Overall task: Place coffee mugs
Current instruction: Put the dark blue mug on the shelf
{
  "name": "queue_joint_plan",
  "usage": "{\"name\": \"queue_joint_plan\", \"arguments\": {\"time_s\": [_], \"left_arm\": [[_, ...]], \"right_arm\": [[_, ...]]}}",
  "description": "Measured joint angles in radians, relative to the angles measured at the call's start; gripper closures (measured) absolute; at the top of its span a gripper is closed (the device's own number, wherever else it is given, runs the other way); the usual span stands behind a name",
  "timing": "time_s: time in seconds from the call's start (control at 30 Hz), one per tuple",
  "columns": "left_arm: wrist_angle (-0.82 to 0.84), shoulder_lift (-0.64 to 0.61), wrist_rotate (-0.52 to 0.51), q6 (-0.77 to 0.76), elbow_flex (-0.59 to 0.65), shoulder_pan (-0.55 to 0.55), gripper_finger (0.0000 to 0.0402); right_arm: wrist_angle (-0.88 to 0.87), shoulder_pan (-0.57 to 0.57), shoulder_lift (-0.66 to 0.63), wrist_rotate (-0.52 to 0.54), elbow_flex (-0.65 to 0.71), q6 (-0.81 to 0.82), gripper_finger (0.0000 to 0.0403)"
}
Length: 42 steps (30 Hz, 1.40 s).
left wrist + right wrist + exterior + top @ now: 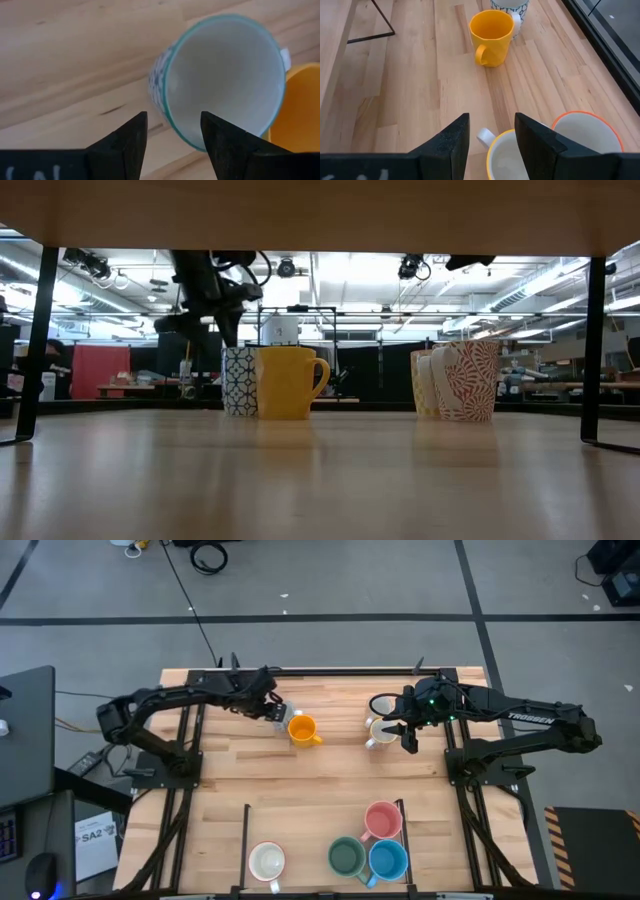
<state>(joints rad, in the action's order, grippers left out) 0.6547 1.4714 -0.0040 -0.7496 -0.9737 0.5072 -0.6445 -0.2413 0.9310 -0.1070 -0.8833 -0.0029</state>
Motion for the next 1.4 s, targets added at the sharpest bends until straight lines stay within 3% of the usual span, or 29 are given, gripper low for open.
{"name": "queue_joint_plan", "arguments": {"time_s": [0.3,0.67,1.03,1.4], "left_arm": [[0.002,0.036,-0.004,-0.002,0.000,-0.023,0.0222],[0.005,0.036,-0.014,-0.006,0.000,-0.022,0.0297],[0.031,0.034,-0.100,0.004,0.000,-0.021,0.0369],[0.059,-0.010,-0.145,0.042,0.000,-0.021,0.0373]], "right_arm": [[0.000,0.000,0.000,0.000,0.000,0.000,0.0240],[0.000,0.000,0.000,0.000,0.000,0.001,0.0240],[0.000,0.000,0.000,0.000,0.000,0.001,0.0241],[0.000,0.000,0.000,0.000,0.000,0.001,0.0240]]}}
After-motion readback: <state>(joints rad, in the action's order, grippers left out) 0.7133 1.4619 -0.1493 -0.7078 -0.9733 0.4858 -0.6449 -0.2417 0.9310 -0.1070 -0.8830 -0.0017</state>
